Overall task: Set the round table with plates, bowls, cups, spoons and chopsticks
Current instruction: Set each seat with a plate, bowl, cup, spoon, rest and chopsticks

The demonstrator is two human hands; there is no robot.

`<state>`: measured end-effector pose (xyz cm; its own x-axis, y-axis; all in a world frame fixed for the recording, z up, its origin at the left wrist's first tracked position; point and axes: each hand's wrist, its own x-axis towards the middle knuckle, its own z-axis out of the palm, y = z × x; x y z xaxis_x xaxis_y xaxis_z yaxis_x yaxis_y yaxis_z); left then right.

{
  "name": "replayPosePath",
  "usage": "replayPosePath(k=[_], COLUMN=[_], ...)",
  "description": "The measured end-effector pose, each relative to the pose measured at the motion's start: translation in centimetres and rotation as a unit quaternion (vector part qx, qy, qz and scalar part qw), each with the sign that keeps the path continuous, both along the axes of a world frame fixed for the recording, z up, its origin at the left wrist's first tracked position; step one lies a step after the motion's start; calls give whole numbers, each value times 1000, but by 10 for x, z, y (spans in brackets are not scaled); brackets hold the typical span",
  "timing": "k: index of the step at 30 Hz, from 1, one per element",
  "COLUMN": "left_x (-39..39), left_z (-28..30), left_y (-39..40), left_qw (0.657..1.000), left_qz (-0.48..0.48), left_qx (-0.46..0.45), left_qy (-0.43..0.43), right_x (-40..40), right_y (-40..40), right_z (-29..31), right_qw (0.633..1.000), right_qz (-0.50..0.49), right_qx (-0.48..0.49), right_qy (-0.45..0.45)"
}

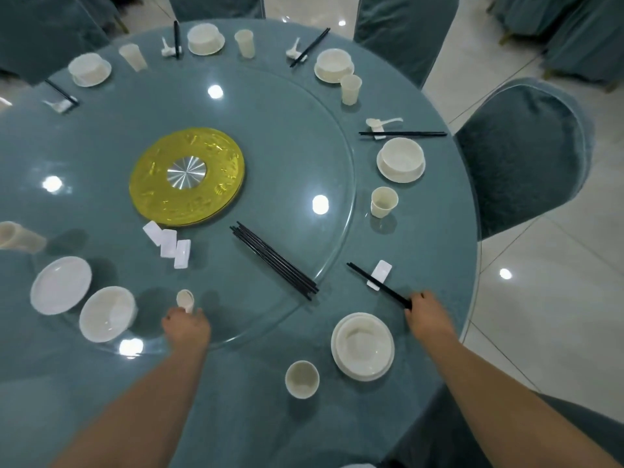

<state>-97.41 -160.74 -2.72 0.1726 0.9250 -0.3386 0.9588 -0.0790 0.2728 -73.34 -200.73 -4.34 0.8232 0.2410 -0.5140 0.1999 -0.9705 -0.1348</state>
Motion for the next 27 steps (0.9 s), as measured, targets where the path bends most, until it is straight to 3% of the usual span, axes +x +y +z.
replayPosePath(k=[7, 20, 24, 27], left_x=[-6, -8, -2, 10], left_z=[8, 33, 46, 51], left_y=[8, 3, -12, -32], left_qw=[999, 996, 992, 973], left_qz=[19, 22, 18, 44], left_qx=[-46, -82, -70, -115], left_qy=[8, -25, -105, -197], right_x=[-10, -46, -66, -87], right_y=[4, 23, 43, 64], right_z=[15, 49, 58, 59], right_qw=[999, 996, 992, 983], right_qz=[28, 40, 7, 16], right_qx=[-23, 22, 105, 168], right_qy=[-19, -74, -73, -71])
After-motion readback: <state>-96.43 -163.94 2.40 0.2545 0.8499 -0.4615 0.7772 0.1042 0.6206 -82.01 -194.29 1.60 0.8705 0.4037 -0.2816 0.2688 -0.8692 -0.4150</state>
